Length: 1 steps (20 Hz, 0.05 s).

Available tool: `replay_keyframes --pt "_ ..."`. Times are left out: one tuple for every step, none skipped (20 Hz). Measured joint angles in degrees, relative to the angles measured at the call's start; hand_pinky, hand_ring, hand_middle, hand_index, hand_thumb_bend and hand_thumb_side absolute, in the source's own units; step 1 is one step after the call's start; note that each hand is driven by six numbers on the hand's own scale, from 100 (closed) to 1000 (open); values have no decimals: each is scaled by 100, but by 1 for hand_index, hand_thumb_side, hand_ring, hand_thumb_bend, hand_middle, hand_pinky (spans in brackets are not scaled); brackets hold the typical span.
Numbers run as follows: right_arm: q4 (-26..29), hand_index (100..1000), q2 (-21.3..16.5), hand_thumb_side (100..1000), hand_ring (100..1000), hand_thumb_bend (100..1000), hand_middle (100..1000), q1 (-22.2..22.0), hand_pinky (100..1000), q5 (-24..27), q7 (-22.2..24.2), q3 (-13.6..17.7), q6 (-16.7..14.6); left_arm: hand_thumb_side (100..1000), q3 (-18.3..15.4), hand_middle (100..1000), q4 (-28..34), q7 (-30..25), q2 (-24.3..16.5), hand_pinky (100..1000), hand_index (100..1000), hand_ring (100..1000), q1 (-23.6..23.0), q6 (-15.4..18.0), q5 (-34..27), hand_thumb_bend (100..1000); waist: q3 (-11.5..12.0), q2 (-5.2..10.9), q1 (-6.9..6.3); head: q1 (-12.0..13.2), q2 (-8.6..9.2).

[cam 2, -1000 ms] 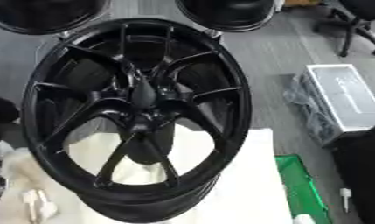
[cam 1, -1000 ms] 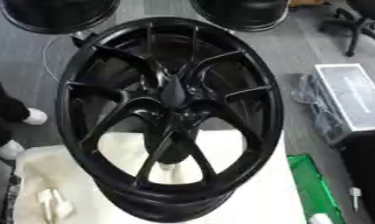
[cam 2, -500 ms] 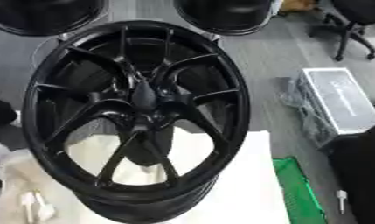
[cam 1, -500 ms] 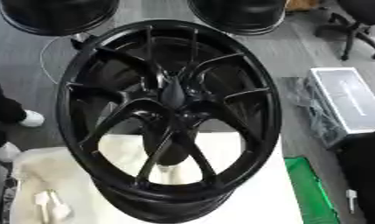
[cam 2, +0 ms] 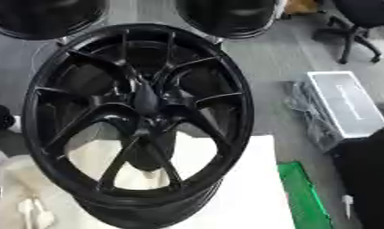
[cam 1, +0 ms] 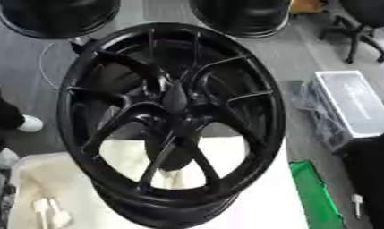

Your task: Pull the pin out of the wheel hub.

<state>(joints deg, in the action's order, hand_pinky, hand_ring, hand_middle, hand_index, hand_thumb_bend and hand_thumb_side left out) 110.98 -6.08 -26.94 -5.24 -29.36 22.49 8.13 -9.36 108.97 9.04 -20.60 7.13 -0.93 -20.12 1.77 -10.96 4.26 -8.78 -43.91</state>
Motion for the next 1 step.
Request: replay_keyframes --pt "-116 897 8 797 800 100 792 43 692 115 -62 1 -79 952 0 647 -23 3 0 484 762 684 2 1 0 173 0 6 -10 -3 23"
